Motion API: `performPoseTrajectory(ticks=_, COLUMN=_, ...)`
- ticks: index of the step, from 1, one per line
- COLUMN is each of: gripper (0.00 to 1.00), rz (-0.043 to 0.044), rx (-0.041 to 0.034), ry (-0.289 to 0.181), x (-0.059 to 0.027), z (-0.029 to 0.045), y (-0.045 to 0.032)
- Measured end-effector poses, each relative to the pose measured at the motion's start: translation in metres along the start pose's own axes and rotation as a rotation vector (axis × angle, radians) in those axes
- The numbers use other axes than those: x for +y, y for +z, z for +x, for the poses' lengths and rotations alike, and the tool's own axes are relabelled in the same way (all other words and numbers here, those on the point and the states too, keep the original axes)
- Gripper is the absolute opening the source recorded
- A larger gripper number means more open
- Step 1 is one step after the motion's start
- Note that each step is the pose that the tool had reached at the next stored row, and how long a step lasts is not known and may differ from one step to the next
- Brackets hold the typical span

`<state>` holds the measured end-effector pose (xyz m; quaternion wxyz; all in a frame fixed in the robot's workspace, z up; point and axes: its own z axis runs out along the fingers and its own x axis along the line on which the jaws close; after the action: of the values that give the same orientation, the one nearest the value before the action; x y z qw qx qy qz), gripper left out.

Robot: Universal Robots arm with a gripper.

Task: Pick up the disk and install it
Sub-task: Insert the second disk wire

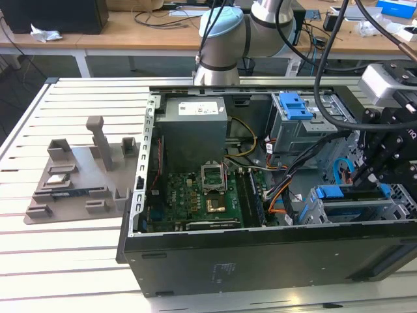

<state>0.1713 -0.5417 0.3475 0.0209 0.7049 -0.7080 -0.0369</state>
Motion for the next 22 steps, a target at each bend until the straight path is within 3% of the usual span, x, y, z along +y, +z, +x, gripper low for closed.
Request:
performPoseTrajectory(ticks=4, gripper=0.16, rz=-0.0001, rx=-0.0039, ry=0.000, x=-0.0002, z=0.0001, y=0.0022)
performPoseTrajectory(ticks=22, gripper=0.16, rz=-0.0006, rx=-0.0046, ry=0.000, x=-0.0007, z=0.0002, y=0.0093)
